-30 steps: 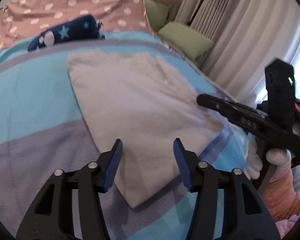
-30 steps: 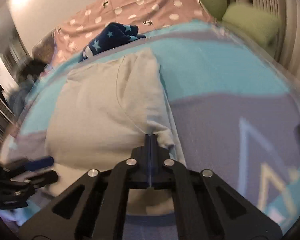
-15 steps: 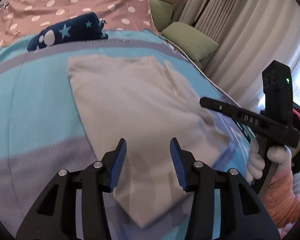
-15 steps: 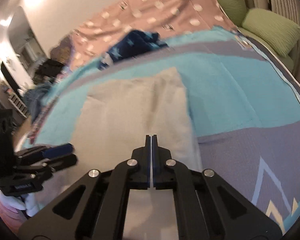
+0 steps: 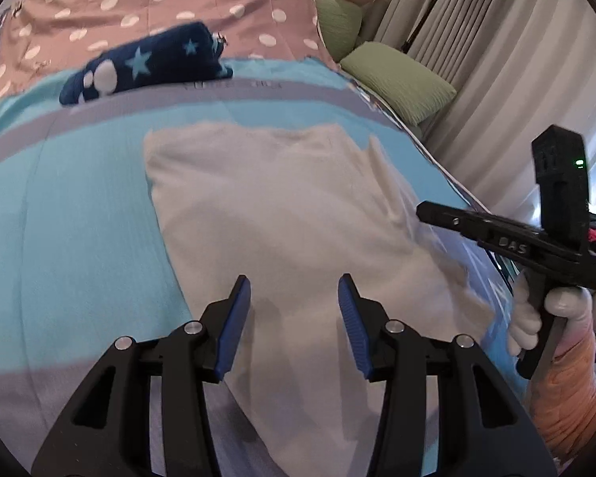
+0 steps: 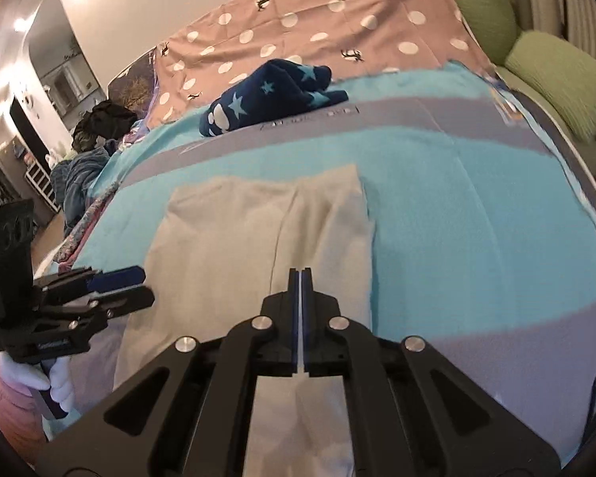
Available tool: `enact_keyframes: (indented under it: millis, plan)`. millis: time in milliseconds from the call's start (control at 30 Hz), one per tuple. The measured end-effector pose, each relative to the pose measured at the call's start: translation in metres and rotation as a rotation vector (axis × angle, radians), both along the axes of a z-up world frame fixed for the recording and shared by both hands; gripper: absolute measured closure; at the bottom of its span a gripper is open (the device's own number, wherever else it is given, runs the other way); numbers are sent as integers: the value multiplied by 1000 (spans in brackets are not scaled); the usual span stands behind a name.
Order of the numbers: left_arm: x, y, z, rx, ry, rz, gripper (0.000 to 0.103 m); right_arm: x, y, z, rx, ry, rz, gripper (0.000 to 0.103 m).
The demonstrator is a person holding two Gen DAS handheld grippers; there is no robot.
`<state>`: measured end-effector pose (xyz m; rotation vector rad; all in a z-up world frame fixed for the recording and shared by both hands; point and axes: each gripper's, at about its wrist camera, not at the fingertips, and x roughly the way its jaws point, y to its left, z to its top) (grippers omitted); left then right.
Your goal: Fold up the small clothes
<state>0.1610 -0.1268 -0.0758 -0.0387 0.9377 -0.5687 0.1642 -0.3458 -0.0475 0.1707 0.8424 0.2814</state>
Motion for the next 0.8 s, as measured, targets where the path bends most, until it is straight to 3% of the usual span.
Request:
enact_keyframes:
  millis: [133, 233, 367, 433, 533, 667, 733, 767, 800]
  plan:
    - [31, -1, 4, 9, -4, 36, 55, 35, 4, -4, -35, 19, 27, 101]
    - [59, -4, 4, -12, 7, 37, 55, 62, -2, -39, -141, 116, -37, 100]
    - [102, -6, -33, 107, 81, 104, 55, 60, -16, -52, -59, 76, -22, 102]
    - [98, -3, -39, 74, 39, 110, 55, 59, -15, -52, -62, 71, -22, 102]
    - [87, -14, -36, 175, -30, 70, 54, 52, -14, -47, -90, 51, -26, 102]
    - [92, -7, -31, 130, 5, 101, 54, 35, -28, -31, -62, 20, -66, 90]
    - [90, 2, -26, 100, 11, 135, 54, 24, -37, -23, -63, 9, -79, 73]
    - [88, 5, -24, 94, 10, 141, 54, 19, -41, -21, -64, 7, -80, 59]
    - [85, 8, -21, 89, 8, 145, 54, 11, -46, -19, -56, 7, -76, 54]
